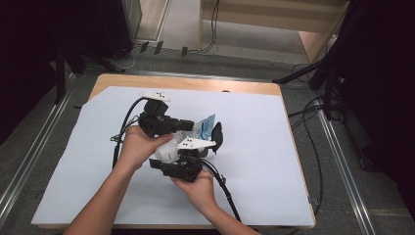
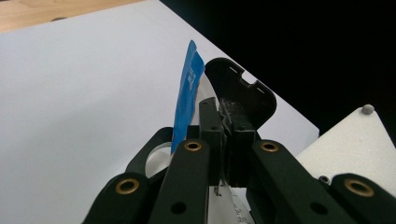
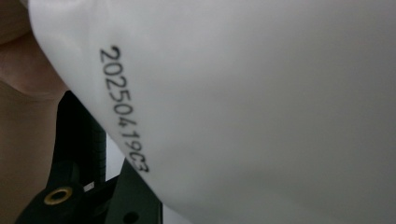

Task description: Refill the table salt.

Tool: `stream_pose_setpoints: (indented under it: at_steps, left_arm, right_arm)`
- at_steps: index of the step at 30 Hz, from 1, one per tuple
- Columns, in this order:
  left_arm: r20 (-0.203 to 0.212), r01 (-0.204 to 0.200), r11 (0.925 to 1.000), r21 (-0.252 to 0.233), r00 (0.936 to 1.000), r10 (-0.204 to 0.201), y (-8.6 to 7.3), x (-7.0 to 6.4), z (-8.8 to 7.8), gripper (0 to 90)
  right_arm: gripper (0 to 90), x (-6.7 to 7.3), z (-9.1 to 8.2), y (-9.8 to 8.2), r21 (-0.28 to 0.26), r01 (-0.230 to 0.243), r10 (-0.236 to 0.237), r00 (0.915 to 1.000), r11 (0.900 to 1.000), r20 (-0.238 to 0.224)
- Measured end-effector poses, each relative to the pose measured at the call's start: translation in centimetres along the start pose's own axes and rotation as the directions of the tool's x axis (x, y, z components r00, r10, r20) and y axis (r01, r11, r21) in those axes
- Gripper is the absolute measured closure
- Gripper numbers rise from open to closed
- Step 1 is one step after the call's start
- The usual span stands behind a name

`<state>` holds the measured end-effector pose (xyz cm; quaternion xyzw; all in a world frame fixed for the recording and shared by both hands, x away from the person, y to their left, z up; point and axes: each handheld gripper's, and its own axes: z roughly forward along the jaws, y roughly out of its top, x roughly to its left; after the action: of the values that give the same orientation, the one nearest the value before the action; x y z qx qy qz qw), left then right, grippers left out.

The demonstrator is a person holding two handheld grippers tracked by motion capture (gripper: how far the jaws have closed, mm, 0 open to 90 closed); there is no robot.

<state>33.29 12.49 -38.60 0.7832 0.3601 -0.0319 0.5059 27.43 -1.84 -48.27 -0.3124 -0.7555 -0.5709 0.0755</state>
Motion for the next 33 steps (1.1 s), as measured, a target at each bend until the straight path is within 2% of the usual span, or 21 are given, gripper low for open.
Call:
stream_pose_setpoints:
  at_steps: [11,20,26,33]
  left_arm:
    - [-0.010,-0.003,1.0000,-0.008,0.9999,0.003,-0.01,-0.01,-0.06,89.7]
    - [-0.005,0.001,0.9998,-0.018,1.0000,-0.001,0.03,0.06,-0.21,90.0]
    - [0.012,0.008,0.9998,-0.017,0.9999,-0.007,0.04,0.10,-0.15,90.0]
    - [0.007,0.003,0.9999,-0.013,1.0000,-0.003,-0.01,0.11,-0.02,88.1]
  right_arm:
    - [59.7,0.08,-0.10,-0.28,0.002,-0.009,0.009,1.0000,1.000,-0.002]
    - [65.4,0.08,-0.22,-0.49,0.013,-0.009,0.008,0.9998,1.000,0.018]
    - [66.5,0.08,-0.25,-0.30,0.007,-0.021,0.021,0.9998,1.000,0.002]
    - [66.7,-0.03,-0.24,-0.10,0.011,-0.014,0.014,0.9999,1.000,0.001]
